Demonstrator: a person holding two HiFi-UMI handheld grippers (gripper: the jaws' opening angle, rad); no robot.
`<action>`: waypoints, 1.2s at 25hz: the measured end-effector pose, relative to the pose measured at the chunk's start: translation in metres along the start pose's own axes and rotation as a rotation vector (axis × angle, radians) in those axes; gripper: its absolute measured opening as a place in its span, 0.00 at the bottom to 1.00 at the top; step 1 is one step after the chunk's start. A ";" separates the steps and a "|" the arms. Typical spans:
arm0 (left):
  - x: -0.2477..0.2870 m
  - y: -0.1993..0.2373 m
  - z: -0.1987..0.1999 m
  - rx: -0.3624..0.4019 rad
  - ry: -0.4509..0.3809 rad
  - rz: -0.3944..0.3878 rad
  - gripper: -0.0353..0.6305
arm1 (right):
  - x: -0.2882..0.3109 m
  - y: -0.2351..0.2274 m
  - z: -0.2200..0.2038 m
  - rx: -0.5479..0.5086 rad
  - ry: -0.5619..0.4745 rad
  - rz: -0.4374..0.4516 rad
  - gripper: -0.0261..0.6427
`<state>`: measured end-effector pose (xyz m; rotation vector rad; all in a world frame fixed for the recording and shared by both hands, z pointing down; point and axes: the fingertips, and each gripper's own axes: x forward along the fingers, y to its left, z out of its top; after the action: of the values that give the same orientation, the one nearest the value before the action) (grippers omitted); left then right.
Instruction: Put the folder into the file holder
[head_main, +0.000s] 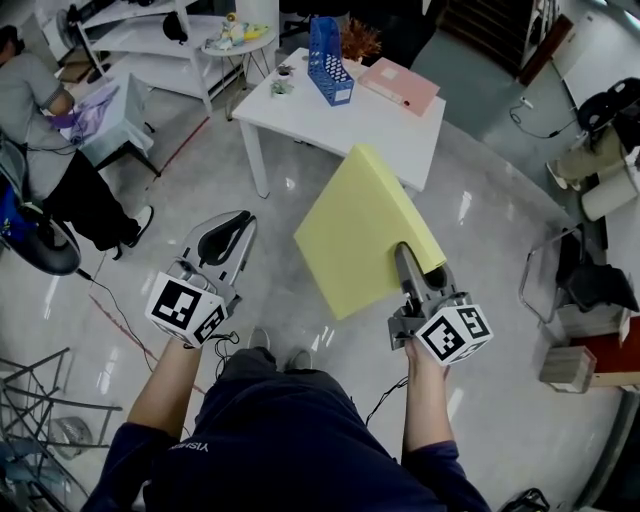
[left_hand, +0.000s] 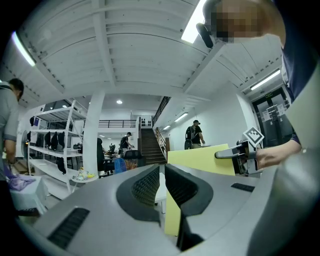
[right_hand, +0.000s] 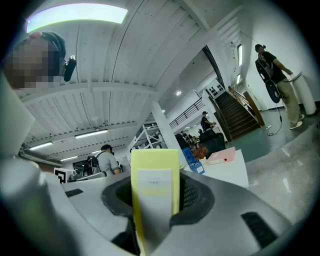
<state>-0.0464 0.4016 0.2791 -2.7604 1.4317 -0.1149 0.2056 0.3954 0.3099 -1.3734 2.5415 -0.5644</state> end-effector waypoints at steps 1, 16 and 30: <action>0.003 0.000 0.000 0.000 -0.001 0.000 0.14 | 0.001 -0.003 0.001 0.001 0.000 0.001 0.26; 0.047 0.021 -0.007 -0.016 -0.009 -0.009 0.14 | 0.033 -0.035 0.010 -0.009 0.006 -0.015 0.26; 0.100 0.093 -0.030 -0.050 0.013 -0.029 0.14 | 0.115 -0.059 0.000 0.000 0.043 -0.047 0.26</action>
<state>-0.0675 0.2668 0.3085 -2.8260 1.4168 -0.0999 0.1870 0.2704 0.3355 -1.4398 2.5482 -0.6088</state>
